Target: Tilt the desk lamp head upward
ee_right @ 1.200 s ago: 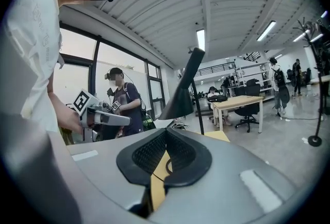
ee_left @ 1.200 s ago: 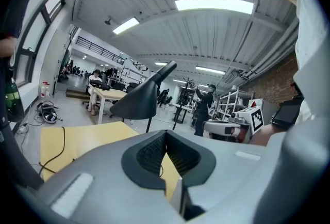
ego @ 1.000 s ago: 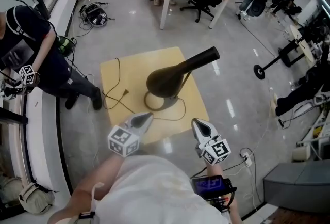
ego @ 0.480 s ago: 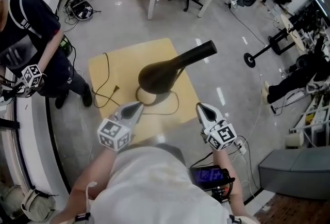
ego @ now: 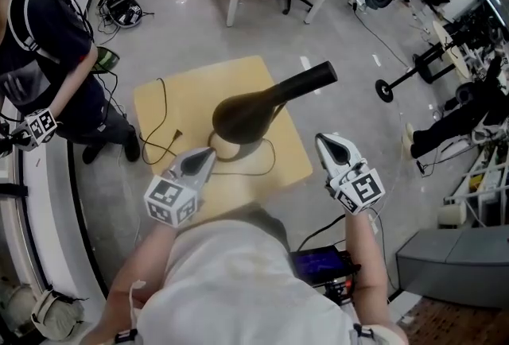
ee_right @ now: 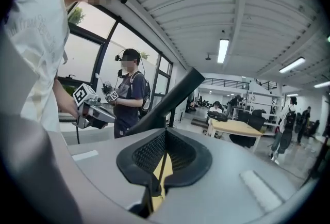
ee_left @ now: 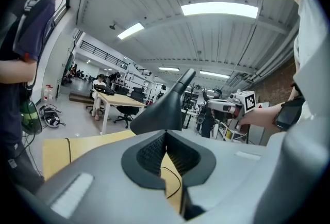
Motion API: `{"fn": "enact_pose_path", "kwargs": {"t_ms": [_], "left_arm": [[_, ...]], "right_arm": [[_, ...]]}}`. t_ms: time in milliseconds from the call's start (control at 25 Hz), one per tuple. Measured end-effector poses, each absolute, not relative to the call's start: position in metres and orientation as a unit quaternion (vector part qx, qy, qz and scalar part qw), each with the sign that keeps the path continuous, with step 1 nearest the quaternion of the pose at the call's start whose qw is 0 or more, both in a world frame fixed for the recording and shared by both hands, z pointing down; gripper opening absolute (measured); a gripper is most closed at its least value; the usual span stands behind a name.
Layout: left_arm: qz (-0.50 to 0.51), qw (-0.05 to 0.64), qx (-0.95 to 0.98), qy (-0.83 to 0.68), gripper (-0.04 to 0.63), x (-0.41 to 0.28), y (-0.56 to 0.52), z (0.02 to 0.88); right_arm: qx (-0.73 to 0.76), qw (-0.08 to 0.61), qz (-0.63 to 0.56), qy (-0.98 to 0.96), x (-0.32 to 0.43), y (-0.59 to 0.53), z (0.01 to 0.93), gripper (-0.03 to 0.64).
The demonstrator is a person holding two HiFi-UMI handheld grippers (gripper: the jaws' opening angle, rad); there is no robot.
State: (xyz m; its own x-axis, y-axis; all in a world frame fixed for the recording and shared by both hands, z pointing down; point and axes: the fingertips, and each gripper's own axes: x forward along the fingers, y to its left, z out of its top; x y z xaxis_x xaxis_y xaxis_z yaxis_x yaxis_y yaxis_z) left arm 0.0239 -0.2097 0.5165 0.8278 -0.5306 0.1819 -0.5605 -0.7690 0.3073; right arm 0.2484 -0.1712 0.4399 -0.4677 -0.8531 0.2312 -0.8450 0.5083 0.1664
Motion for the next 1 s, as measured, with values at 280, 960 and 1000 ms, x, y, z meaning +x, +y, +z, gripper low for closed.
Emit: {"fn": "enact_pose_path", "kwargs": {"t_ms": [280, 960, 1000], "left_arm": [[0.049, 0.18, 0.934, -0.305, 0.002, 0.034, -0.217, 0.522], [0.061, 0.185, 0.928, -0.319, 0.002, 0.035, -0.234, 0.532], [0.061, 0.185, 0.927, -0.32, 0.003, 0.035, -0.234, 0.532]], "right_arm": [[0.465, 0.205, -0.09, -0.857, 0.243, -0.184, 0.404, 0.012], [0.393, 0.328, -0.279, -0.812, 0.231, -0.209, 0.352, 0.017], [0.391, 0.336, -0.287, -0.807, 0.232, -0.21, 0.348, 0.018]]}}
